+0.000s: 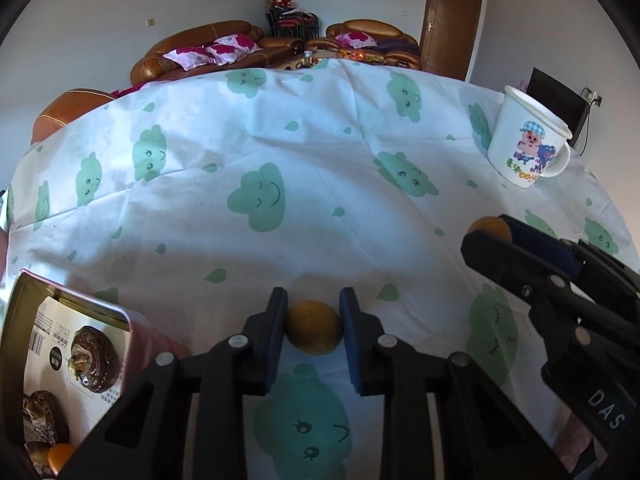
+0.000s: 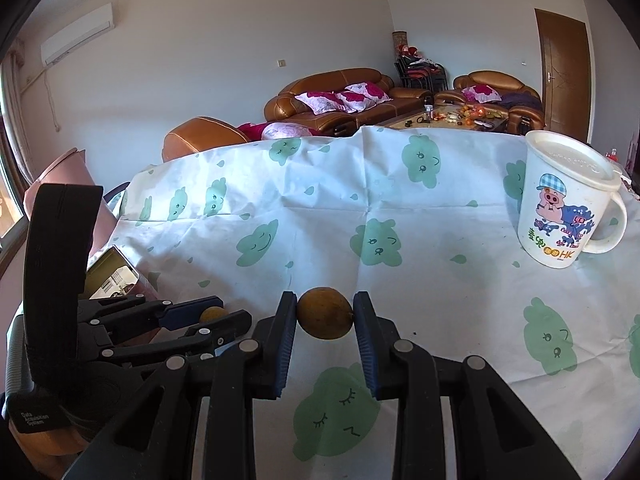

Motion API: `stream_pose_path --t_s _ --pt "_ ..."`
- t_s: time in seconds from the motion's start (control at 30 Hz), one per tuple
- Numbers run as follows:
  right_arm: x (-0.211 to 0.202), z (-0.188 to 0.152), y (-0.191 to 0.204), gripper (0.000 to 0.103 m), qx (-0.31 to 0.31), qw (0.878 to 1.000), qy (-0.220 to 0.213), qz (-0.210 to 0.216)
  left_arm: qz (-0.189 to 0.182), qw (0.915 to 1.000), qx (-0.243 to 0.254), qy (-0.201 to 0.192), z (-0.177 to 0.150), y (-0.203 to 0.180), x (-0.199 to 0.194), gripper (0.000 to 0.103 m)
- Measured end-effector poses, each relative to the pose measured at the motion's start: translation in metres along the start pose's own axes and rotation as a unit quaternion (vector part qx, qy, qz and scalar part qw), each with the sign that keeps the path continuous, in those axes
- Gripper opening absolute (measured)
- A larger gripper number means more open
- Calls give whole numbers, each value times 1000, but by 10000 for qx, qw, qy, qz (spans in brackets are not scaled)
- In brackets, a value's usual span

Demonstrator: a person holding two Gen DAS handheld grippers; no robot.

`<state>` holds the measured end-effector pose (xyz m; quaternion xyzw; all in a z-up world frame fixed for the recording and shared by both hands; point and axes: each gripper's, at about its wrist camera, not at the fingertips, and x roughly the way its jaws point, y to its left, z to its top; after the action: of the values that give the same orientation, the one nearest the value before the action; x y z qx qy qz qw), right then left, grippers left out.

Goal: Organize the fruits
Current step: 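Carry both brown fruits into the pink tin and open both tools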

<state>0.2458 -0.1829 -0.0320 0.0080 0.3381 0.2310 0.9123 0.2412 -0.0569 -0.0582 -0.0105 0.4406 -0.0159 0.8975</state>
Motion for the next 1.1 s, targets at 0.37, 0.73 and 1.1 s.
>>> stream_pose_path --t_s 0.37,0.73,1.1 --pt "-30 -15 11 31 101 9990 -406 124 -45 9966 163 -801 -35 5 -70 28" --pt "-58 -26 63 31 -197 9971 -649 352 6 9901 39 -1401 -63 33 -124 28" --pt "-64 -22 106 31 -433 9943 -772 586 289 9850 -311 -1672 -81 77 -145 28"
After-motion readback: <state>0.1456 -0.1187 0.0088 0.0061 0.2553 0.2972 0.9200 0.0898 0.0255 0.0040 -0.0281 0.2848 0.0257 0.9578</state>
